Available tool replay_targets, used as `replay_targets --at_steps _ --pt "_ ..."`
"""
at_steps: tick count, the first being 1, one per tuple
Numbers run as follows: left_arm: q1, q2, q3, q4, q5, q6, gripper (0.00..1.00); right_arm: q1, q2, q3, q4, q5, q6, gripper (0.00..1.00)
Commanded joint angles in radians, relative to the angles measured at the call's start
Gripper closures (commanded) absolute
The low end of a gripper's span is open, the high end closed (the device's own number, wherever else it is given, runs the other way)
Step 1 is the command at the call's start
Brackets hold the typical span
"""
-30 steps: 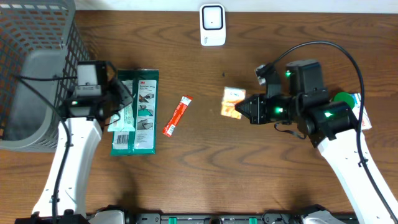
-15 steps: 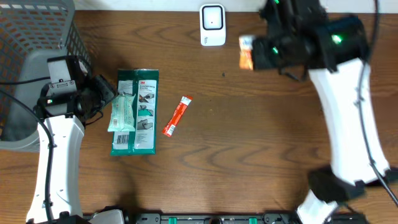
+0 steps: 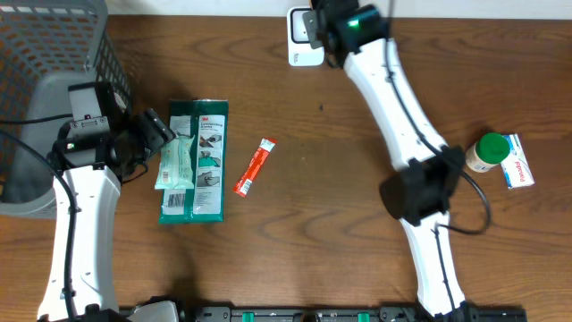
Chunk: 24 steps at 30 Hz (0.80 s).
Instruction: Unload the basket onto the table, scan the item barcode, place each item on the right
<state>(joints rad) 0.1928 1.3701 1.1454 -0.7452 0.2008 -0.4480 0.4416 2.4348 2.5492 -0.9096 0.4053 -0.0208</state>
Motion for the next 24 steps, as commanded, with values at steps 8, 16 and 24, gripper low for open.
replay_targets --at_steps 8,16,24 --pt "0.004 -0.005 0.017 -0.002 -0.003 0.003 0.19 0.072 0.214 0.015 0.354 0.361 -0.627 0.99" --pt "0.004 -0.005 0.017 -0.002 -0.003 0.003 0.19 0.114 0.229 0.016 0.455 0.366 -0.721 0.99" --pt "0.004 -0.005 0.017 -0.002 -0.003 0.003 0.19 0.119 0.09 0.017 0.273 0.451 -0.427 0.99"
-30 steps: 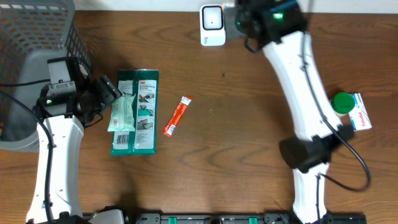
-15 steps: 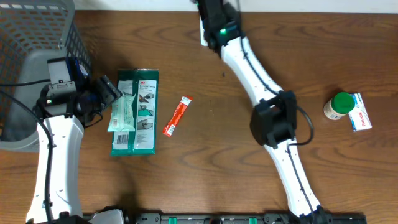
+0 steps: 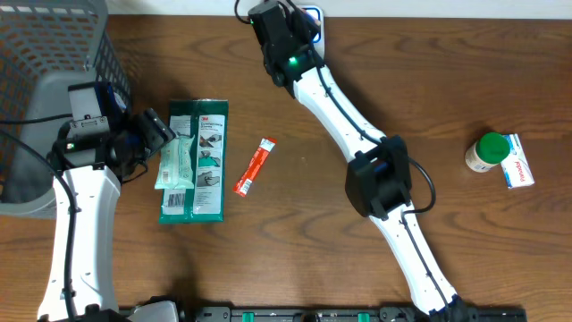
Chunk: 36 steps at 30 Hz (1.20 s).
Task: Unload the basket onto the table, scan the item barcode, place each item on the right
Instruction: 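Hold the Kleenex pack in front of the scanner with the right gripper, then carry the Kleenex pack right toward the jar at the table edge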
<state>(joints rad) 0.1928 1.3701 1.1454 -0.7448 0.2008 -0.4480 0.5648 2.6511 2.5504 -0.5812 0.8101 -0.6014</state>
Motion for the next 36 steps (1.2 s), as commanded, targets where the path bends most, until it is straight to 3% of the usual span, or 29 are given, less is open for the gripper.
replay_targets --at_steps 1,7,14,23,30,36 --pt "0.004 -0.005 0.017 -0.003 -0.003 0.003 0.19 -0.005 -0.173 0.016 -0.122 0.01 0.201 0.99" --pt "0.004 -0.005 0.017 -0.003 -0.003 0.003 0.19 -0.033 -0.491 0.016 -0.517 -0.393 0.417 0.99" --pt "0.004 -0.005 0.017 -0.003 -0.003 0.003 0.19 -0.133 -0.759 0.016 -0.883 -0.83 0.455 0.99" --pt "0.004 -0.005 0.017 -0.003 -0.003 0.003 0.18 -0.344 -0.844 0.014 -1.117 -0.827 0.611 0.99" --pt "0.004 -0.005 0.017 -0.003 -0.003 0.003 0.19 -0.459 -0.851 -0.117 -1.117 -0.826 0.692 0.99" --pt "0.004 -0.005 0.017 -0.003 -0.003 0.003 0.19 -0.508 -0.85 -0.348 -1.097 -0.827 0.738 0.99"
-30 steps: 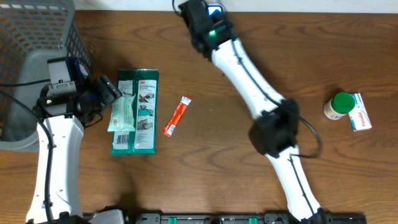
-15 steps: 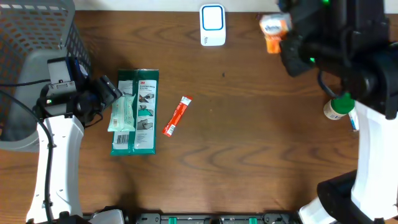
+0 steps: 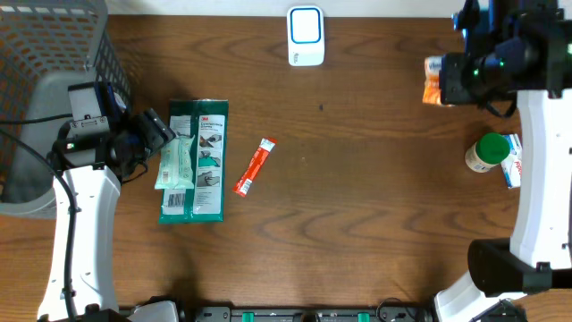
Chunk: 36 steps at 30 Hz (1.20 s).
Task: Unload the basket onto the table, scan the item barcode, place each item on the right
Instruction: 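Carry the Kleenex pack right toward the jar at the table edge, then set the Kleenex pack down beside the jar and open the right gripper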
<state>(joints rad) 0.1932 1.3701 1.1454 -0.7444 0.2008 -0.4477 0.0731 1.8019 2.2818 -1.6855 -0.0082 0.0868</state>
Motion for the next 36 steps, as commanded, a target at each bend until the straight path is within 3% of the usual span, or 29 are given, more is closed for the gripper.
replay_targets --at_steps 1,16,29,31,32,33,34,35,36 --pt "0.004 -0.005 0.017 -0.003 -0.003 0.002 0.19 -0.021 -0.001 -0.127 0.023 -0.008 0.056 0.99" --pt "0.004 -0.005 0.017 -0.003 -0.003 0.002 0.19 -0.021 -0.001 -0.766 0.401 0.185 0.066 0.99" --pt "0.004 -0.005 0.017 -0.003 -0.003 0.002 0.18 -0.021 -0.001 -1.051 0.779 0.267 0.019 0.98" --pt "0.004 -0.005 0.017 -0.003 -0.003 0.002 0.19 -0.021 -0.001 -1.057 0.791 0.267 0.008 0.85" --pt "0.004 -0.005 0.017 -0.003 -0.003 0.002 0.19 -0.021 -0.001 -1.057 0.793 0.267 0.002 0.67" --pt "0.004 -0.005 0.017 -0.003 -0.003 0.002 0.19 -0.021 -0.001 -1.057 0.793 0.267 0.002 0.43" --pt "0.004 -0.005 0.017 -0.003 -0.003 0.002 0.19 -0.021 -0.001 -1.057 0.794 0.267 0.002 0.1" --pt "0.004 -0.005 0.017 -0.003 -0.003 0.002 0.18 -0.021 -0.001 -1.057 0.795 0.267 0.002 0.01" --pt "0.004 -0.005 0.017 -0.003 -0.003 0.002 0.19 -0.021 -0.001 -1.057 0.795 0.267 0.002 0.01"
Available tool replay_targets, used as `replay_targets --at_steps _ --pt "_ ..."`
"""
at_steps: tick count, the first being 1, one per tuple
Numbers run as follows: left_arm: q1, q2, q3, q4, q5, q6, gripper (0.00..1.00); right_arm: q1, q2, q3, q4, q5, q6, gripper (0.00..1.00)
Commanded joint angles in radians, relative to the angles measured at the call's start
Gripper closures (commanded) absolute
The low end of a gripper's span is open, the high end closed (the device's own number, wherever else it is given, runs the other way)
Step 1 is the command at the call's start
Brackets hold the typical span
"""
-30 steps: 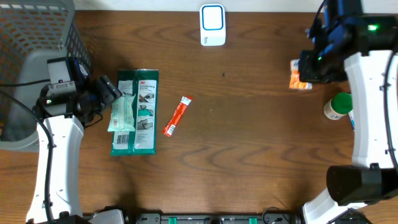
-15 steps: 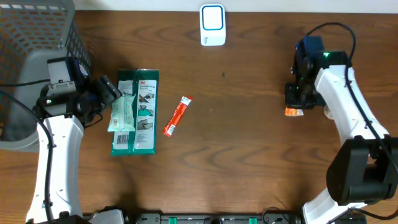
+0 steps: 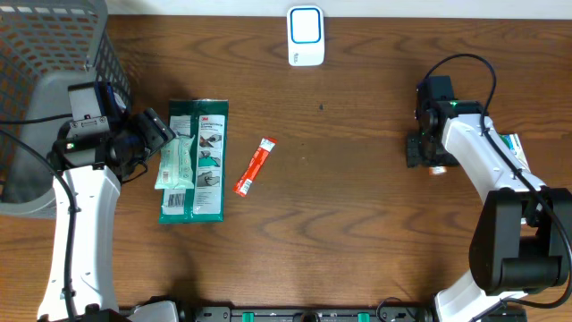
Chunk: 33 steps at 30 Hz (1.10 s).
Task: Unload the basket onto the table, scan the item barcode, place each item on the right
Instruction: 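Set the Kleenex pack down beside the jar and open the right gripper, then move the right gripper left toward the red-and-white strip packet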
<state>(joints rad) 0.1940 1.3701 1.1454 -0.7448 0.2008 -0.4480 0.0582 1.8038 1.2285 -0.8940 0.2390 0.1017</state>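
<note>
The white scanner (image 3: 305, 36) with a blue face stands at the table's far edge. My right gripper (image 3: 422, 152) points down at the table, right of centre. A small orange and white item (image 3: 437, 168) peeks out beneath it, mostly hidden. My left gripper (image 3: 159, 128) rests at the top left corner of a pale green packet (image 3: 176, 163), which lies on a dark green 3M pack (image 3: 207, 161). Whether its fingers are open does not show. A red-orange sachet (image 3: 255, 167) lies loose near the middle.
A grey mesh basket (image 3: 54, 45) fills the far left corner, behind the left arm. A white and blue box (image 3: 517, 145) shows just past the right forearm. Cables loop above the right wrist.
My right gripper has come from the far right edge, where it held the orange and white item up, to the table right of centre. The green-capped bottle is now hidden. The left arm is unchanged.
My right gripper was first at the scanner at the far edge, then reached just left of it. After that it was at the far right with the orange and white item showing in it, and now it is low over the table. The left arm stayed still throughout.
</note>
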Motion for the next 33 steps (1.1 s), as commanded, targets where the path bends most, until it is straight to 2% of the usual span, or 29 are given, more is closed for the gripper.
replay_targets --at_steps 1,11,12,14,15,16,23,28,33 --pt "0.003 -0.005 0.017 -0.003 -0.003 0.003 0.19 -0.006 -0.003 -0.004 0.004 0.02 -0.013 0.01" --pt "0.003 -0.005 0.017 -0.003 -0.003 0.003 0.18 -0.006 -0.003 -0.004 0.005 0.013 -0.013 0.01" --pt "0.003 -0.005 0.017 -0.003 -0.003 0.003 0.19 -0.006 -0.003 -0.004 0.005 -0.001 -0.013 0.06" --pt "0.003 -0.005 0.017 -0.003 -0.003 0.003 0.19 -0.006 -0.003 -0.004 0.009 -0.051 -0.013 0.47" --pt "0.003 -0.005 0.017 -0.003 -0.003 0.003 0.19 -0.006 -0.003 -0.004 0.013 -0.078 -0.013 0.8" --pt "0.003 -0.005 0.017 -0.003 -0.003 0.003 0.19 -0.006 -0.003 -0.004 0.016 -0.1 -0.013 0.98" --pt "0.003 -0.005 0.017 -0.003 -0.003 0.003 0.19 -0.007 -0.002 -0.017 0.031 -0.058 -0.032 0.99" --pt "0.003 -0.005 0.017 -0.003 -0.003 0.003 0.18 -0.023 -0.002 -0.081 0.134 -0.038 -0.032 0.97" --pt "0.003 -0.005 0.017 -0.003 -0.003 0.003 0.18 -0.063 -0.002 -0.167 0.241 0.074 -0.032 0.97"
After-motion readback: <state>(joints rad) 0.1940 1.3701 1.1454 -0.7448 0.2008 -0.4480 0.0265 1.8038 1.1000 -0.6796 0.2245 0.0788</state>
